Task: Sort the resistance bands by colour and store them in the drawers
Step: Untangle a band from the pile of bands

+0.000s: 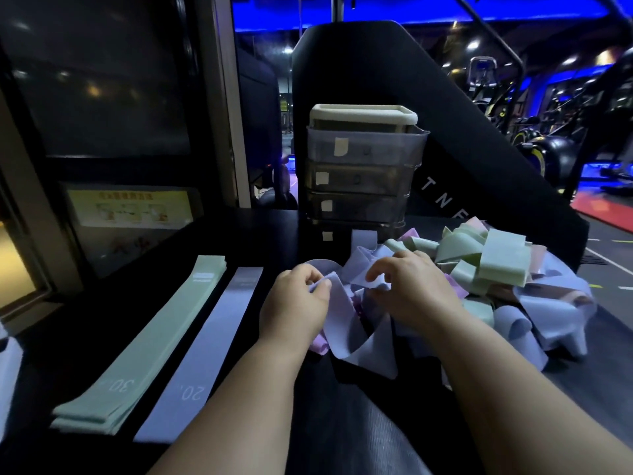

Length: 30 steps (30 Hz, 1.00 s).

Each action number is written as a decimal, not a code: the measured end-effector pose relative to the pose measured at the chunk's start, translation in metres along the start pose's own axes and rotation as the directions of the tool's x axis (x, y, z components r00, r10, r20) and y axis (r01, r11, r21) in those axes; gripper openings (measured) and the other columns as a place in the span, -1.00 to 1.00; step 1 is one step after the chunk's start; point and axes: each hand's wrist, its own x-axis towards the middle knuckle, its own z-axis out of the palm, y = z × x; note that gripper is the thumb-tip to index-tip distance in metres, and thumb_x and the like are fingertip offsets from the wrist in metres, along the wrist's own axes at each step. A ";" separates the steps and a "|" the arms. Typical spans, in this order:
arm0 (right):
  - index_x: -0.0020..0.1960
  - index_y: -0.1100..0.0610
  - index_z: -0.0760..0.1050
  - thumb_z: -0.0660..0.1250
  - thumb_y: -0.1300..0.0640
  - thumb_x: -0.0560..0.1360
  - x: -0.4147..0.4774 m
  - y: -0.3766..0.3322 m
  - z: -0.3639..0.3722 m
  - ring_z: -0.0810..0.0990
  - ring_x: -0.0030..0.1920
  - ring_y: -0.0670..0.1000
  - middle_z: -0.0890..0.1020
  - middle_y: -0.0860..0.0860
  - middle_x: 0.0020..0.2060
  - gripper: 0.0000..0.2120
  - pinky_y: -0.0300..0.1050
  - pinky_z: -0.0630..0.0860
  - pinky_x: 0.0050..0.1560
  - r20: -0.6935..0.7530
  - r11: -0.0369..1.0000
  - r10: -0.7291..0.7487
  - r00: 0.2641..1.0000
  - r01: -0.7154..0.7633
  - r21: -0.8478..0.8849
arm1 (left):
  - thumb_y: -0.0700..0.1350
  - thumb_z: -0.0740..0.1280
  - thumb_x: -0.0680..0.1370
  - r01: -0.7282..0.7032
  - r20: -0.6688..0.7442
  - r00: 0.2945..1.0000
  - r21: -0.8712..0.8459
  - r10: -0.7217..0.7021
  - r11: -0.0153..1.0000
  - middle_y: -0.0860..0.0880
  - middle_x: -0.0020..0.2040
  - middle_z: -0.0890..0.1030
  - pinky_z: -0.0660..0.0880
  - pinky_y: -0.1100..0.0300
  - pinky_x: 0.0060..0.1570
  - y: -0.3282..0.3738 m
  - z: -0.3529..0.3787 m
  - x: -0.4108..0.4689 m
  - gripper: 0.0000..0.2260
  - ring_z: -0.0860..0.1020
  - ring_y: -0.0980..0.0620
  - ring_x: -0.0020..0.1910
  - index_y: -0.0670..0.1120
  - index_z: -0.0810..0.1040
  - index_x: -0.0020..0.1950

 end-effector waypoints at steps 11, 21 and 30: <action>0.18 -0.12 0.56 0.33 -0.01 0.51 0.001 -0.001 0.002 0.50 0.09 -0.03 0.54 -0.10 0.03 -0.75 -0.17 0.38 -0.02 -0.012 0.966 0.016 1.000 -0.012 0.258 | -0.01 0.34 0.53 -0.170 -0.198 0.976 -0.414 0.094 0.894 0.18 -0.44 0.45 0.29 0.40 -0.43 0.016 -0.009 -0.005 -0.78 0.40 0.20 -0.41 -0.04 0.39 -0.24; 0.35 -0.10 0.43 0.38 -0.04 0.48 -0.005 -0.013 -0.006 0.37 0.32 -0.09 0.47 -0.13 0.29 -0.55 -0.36 0.16 0.07 0.050 0.923 -0.148 0.988 0.120 0.367 | 0.12 0.36 0.49 -0.241 -0.190 0.970 -0.718 0.148 0.654 0.23 -0.33 0.50 0.39 0.42 -0.31 0.024 -0.019 -0.011 -0.81 0.44 0.29 -0.32 0.03 0.46 -0.12; 0.36 -0.16 0.37 0.41 -0.09 0.48 -0.008 -0.016 -0.011 0.32 0.32 -0.23 0.46 -0.26 0.25 -0.51 -0.56 0.03 0.29 0.110 0.844 -0.206 0.972 0.120 0.522 | 0.08 0.35 0.39 -0.183 -0.179 0.982 -0.876 0.051 0.447 0.17 -0.34 0.55 0.42 0.30 -0.26 0.028 -0.025 -0.010 -0.91 0.49 0.23 -0.30 0.10 0.55 -0.21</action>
